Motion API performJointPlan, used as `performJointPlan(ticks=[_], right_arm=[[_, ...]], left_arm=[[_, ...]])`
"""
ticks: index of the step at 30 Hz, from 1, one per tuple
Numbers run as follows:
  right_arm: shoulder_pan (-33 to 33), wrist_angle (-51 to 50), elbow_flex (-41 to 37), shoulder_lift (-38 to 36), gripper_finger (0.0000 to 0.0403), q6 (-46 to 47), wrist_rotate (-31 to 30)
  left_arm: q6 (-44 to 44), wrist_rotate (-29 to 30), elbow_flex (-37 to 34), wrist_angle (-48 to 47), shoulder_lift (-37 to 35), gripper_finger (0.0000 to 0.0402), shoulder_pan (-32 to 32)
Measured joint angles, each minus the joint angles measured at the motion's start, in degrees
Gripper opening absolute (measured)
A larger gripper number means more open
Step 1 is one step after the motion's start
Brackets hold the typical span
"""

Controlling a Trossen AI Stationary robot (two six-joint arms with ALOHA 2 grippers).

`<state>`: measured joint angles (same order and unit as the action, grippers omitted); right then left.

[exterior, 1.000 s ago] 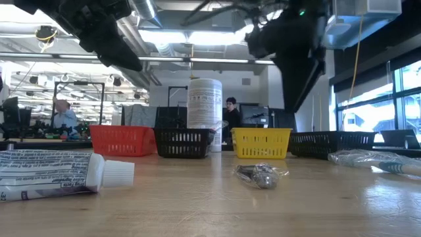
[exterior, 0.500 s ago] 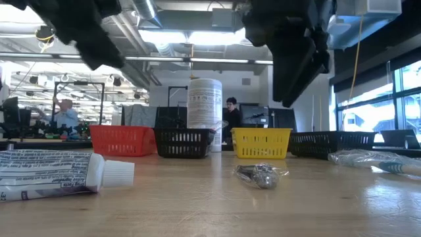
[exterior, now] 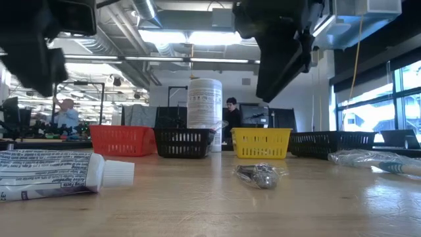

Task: Pick & Place Travel size toiletries
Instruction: Put the razor into the right black basket

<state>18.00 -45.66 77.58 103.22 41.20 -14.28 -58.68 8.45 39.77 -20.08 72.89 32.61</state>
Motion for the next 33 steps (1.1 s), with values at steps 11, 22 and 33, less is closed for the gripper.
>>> performJointPlan(ticks=[11,22,33], right_arm=[[-0.02,2.09,0.0,0.0,0.0178,-6.06,-3.82],[-1.51,6.77,0.0,0.0,0.0165,-13.22,-5.02],[-4.02,8.89,0.0,0.0,0.0171,-16.28,-4.97]], left_arm=[[-18.05,-3.38,11.17,-15.52,15.0,0.0127,5.2],[-24.67,-2.86,18.07,-15.52,22.87,0.0127,9.12],[-27.58,-3.74,18.03,-15.88,26.83,0.0127,10.42]])
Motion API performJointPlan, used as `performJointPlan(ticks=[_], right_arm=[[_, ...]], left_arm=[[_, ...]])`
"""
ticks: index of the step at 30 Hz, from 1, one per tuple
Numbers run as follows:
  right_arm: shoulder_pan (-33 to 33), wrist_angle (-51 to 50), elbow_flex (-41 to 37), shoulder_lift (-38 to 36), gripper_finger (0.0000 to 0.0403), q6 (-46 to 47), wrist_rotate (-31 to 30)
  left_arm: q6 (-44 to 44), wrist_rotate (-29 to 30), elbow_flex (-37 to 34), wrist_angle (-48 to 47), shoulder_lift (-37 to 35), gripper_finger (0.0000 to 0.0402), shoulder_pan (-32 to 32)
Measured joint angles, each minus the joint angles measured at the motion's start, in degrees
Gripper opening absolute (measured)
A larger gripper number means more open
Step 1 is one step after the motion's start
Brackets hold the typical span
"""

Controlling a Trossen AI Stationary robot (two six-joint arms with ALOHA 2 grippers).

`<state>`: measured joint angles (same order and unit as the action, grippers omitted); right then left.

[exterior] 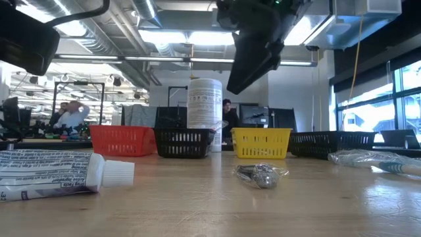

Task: Pick & Place Travel size toiletries
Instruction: Put the razor into the right black basket

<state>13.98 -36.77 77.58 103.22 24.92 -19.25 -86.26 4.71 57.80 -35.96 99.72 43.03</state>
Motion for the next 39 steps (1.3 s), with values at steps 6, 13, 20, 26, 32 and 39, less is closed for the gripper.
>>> performJointPlan(ticks=[6,13,20,26,32,39], right_arm=[[-1.04,3.87,0.0,0.0,0.0176,-2.39,0.17],[-1.2,5.05,0.0,0.0,0.0166,-2.98,0.2],[-1.18,5.05,0.0,0.0,0.0156,-2.99,0.2],[-1.18,5.05,0.0,0.0,0.0159,-3.01,0.2],[-1.18,5.05,0.0,0.0,0.0169,-3.03,0.2],[-1.18,5.05,0.0,0.0,0.0167,-3.03,0.19]], left_arm=[[-0.02,0.23,-0.02,-2.53,0.0,0.0115,0.0],[-0.14,0.09,-0.07,-5.45,-0.02,0.0069,0.0],[-0.06,-0.04,-0.96,-6.07,-0.25,0.0042,-0.01],[-0.08,-0.1,-1.79,-5.57,-0.37,0.0044,-0.03],[0.05,-0.61,-2.03,-5.23,-0.07,0.0068,-0.05],[1.99,-0.41,-2.01,-5.19,-0.07,0.0078,-0.09]])
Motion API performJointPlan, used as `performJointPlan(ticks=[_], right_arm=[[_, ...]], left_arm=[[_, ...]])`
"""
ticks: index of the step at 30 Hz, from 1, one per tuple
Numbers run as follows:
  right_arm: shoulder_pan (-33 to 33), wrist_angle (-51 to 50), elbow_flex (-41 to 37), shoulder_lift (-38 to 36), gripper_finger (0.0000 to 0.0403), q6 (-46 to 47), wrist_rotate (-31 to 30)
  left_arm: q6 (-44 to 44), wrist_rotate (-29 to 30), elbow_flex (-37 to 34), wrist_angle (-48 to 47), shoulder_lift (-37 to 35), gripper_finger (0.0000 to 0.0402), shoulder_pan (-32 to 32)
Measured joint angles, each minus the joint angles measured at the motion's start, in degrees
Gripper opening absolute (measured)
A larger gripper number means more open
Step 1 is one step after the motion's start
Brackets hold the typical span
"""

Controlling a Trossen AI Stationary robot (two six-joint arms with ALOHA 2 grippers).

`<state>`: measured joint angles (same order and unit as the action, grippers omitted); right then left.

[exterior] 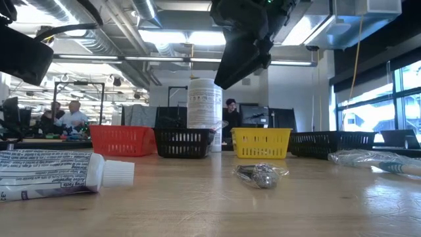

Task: Pick & Place Travel size toiletries
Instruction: Put the razor into the right black basket

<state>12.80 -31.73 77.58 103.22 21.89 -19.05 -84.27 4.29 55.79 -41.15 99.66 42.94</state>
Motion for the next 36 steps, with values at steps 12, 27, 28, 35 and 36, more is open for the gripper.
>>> performJointPlan(ticks=[12,27,28,35,36], right_arm=[[0.0,0.0,0.0,-0.01,0.0152,-0.99,-0.02],[-0.64,-1.15,-5.0,-23.24,0.0159,-16.44,-11.15],[-0.84,1.09,-7.75,-24.08,0.0156,-16.54,-9.39],[-2.58,28.46,-26.64,-23.05,0.0141,-16.61,2.0],[-3.07,31.69,-28.04,-22.31,0.0139,-16.78,1.99]], left_arm=[[2.71,1.63,0.51,-1.85,-0.35,0.0034,-1.83],[35.92,16.47,6.47,-9.98,-13.25,0.0041,-18.93],[39.1,17.3,6.47,-9.73,-13.95,0.0039,-20.42],[57.94,16.68,6.47,-6.66,-15.13,0.004,-28.96],[60.5,16.06,6.47,-5.57,-15.13,0.0041,-29.95]])
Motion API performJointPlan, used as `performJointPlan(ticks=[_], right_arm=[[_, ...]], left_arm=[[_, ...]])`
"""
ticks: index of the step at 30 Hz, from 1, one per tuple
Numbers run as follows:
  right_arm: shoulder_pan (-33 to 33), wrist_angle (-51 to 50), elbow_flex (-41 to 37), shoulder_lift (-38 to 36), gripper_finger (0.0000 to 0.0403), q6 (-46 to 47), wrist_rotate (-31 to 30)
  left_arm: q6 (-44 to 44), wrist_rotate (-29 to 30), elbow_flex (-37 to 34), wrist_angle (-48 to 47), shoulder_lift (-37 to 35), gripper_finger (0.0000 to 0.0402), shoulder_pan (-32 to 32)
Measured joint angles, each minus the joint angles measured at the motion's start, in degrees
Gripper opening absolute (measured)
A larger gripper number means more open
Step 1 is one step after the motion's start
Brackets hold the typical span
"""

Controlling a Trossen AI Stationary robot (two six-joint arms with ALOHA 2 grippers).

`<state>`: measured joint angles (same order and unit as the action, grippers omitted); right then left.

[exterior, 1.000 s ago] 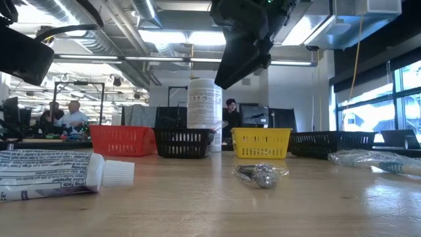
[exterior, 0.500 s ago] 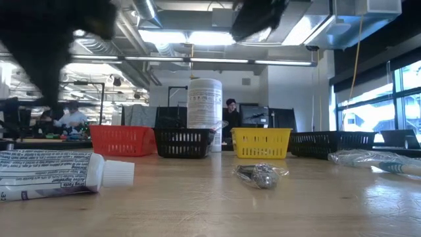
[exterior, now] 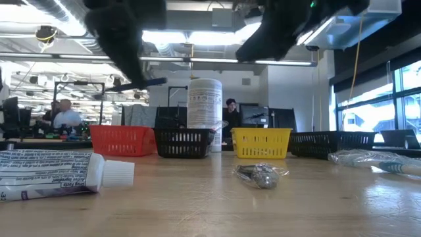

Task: Pick & Place Travel size toiletries
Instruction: Put the razor into the right black basket

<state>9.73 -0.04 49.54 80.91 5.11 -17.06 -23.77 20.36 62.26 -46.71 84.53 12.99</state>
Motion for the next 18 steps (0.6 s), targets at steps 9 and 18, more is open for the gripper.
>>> performJointPlan(ticks=[9,18], right_arm=[[-4.31,14.12,-0.01,9.87,0.014,-1.52,4.24],[-4.91,14.93,5.1,14.84,0.0189,-4.8,6.56]], left_arm=[[20.58,-7.57,0.02,11.57,0.26,0.0038,-5.84],[26.73,-7.64,0.0,14.06,0.26,0.0039,-8.77]])
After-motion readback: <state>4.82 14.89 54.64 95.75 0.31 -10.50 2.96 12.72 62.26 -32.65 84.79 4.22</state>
